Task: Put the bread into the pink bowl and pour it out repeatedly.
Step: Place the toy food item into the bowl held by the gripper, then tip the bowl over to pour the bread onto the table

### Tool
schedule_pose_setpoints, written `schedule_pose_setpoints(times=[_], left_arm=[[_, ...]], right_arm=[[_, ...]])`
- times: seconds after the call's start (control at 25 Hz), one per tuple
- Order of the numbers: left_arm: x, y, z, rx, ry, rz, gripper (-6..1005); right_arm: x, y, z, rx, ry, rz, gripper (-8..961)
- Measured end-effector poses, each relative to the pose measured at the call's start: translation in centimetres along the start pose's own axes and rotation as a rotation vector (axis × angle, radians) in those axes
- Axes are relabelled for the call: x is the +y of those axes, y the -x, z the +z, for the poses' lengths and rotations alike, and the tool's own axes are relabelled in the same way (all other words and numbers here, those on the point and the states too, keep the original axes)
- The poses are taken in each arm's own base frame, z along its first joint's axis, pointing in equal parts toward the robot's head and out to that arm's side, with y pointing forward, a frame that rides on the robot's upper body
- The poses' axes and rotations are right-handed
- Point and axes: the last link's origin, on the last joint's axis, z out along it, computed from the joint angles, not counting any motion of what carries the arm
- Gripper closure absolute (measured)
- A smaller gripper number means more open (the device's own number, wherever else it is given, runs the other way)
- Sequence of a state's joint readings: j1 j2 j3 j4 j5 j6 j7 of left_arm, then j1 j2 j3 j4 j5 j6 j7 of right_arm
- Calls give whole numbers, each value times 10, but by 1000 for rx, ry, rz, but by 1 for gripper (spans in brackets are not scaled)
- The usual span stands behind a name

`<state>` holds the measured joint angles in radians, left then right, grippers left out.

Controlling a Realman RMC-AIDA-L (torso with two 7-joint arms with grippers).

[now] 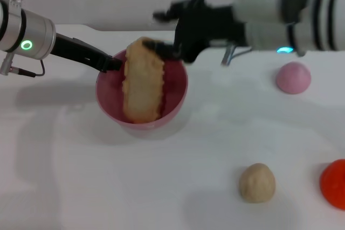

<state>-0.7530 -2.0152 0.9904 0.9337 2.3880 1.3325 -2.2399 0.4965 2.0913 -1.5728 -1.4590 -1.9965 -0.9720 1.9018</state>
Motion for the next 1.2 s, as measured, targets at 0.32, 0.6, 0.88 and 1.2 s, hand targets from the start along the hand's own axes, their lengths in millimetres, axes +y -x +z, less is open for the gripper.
schedule_pose_setpoints(times=[0.32,0.6,0.88,1.2], left_arm=[[9,-1,9,4,13,14,953],[21,-9,20,-4,11,68,953],[40,-25,38,-23,-11,139,953],[66,-52,56,-1,-62,230,953]], right_arm=[[-8,-4,-74,-497,-205,-6,422],[-4,-48,-119,-682,-479,19,421],[11,-105,-171,-835,-838,-28,421],[33,-160,-215,-849,-1211,-3,421]])
